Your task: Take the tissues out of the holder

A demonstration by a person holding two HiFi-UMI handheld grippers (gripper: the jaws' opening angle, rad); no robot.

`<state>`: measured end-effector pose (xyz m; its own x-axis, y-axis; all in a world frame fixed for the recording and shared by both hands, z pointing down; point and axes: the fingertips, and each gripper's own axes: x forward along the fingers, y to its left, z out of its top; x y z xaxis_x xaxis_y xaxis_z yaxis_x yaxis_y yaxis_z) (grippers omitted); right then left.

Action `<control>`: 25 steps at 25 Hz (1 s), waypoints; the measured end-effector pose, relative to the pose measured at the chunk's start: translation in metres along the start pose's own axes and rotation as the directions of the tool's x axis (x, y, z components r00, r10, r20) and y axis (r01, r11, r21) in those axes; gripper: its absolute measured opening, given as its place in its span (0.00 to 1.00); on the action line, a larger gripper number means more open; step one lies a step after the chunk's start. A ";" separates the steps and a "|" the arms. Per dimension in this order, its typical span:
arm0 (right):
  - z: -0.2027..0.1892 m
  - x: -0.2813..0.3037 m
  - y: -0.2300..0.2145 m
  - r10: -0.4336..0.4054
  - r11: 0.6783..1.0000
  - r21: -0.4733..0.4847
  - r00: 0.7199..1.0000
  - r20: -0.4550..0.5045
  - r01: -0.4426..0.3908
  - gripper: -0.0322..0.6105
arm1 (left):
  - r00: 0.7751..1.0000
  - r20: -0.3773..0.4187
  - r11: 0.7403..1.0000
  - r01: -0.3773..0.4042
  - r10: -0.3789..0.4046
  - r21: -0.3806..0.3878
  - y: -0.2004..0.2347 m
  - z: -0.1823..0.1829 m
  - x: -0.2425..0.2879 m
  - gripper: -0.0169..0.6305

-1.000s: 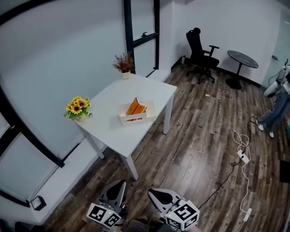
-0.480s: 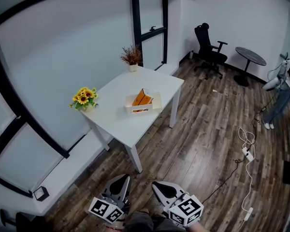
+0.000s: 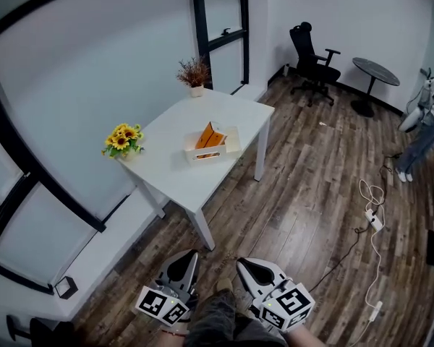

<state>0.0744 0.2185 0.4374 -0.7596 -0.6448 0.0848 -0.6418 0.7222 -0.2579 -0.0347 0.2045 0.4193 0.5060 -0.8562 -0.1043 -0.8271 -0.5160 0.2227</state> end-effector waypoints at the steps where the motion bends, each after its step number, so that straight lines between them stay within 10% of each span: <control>1: 0.002 0.002 -0.005 -0.014 1.000 -0.013 1.000 0.006 0.014 0.06 | 1.000 0.001 1.000 0.009 -0.009 0.002 -0.001 0.000 0.006 0.04; 25: 0.032 0.132 -0.104 -0.147 0.989 -0.032 0.989 -0.017 0.146 0.06 | 0.997 -0.010 0.996 0.080 -0.080 -0.038 0.107 -0.003 0.133 0.04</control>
<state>0.0441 0.0508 0.4446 -0.6587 -0.7397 0.1377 -0.7491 0.6276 -0.2120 -0.0549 0.0353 0.4321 0.5731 -0.8118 -0.1117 -0.7744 -0.5812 0.2502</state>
